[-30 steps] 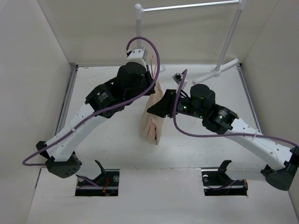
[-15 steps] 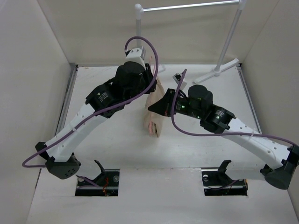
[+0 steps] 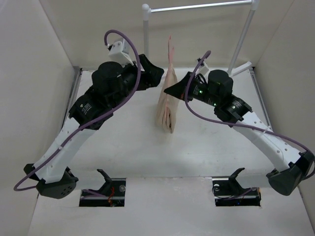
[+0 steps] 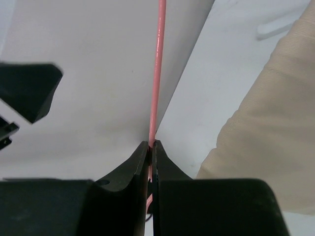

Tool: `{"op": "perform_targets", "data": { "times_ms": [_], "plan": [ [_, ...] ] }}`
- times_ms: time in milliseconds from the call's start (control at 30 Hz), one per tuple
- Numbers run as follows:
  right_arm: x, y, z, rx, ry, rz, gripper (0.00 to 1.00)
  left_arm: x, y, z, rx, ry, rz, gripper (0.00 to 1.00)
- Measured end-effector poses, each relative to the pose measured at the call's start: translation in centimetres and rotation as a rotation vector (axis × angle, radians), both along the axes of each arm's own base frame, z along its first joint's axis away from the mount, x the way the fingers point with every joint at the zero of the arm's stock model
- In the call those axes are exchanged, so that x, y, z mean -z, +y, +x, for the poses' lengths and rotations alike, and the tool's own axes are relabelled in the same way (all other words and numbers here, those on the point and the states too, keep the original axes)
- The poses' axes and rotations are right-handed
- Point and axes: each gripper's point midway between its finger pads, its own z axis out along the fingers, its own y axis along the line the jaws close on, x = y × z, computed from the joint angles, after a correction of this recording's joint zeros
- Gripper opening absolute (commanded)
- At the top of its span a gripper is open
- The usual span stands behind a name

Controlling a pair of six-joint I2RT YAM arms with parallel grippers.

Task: Place the trousers on the hanger
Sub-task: Place the hanger at the clothesline.

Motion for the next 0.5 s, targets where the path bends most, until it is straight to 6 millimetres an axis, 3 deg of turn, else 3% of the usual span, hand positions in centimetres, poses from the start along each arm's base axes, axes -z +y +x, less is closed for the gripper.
{"op": "perform_targets", "data": {
  "times_ms": [33,67,133,200,333,500],
  "plan": [
    [-0.3,-0.4,1.0,0.017,-0.004,0.002,0.0,-0.5,0.5,-0.1,-0.007,-0.011,-0.012,0.81],
    [-0.7,-0.9,2.0,0.037,-0.01,0.005,0.0,-0.8,1.1,0.0,-0.019,-0.021,-0.022,1.0],
    [-1.7,-2.4,4.6,0.086,-0.022,0.012,0.0,-0.5,2.8,0.1,-0.058,-0.026,-0.032,1.0],
    [-2.8,-4.5,7.8,0.147,-0.039,0.02,0.0,1.3,4.6,0.3,-0.109,-0.005,-0.021,1.0],
    [-4.7,-9.4,14.3,0.268,-0.063,0.028,0.0,8.6,8.4,0.4,-0.221,0.111,0.042,1.0],
    [-4.8,-14.7,21.1,0.388,-0.072,0.006,0.01,19.3,13.1,-1.3,-0.349,0.314,0.118,1.0]
  ]
}}
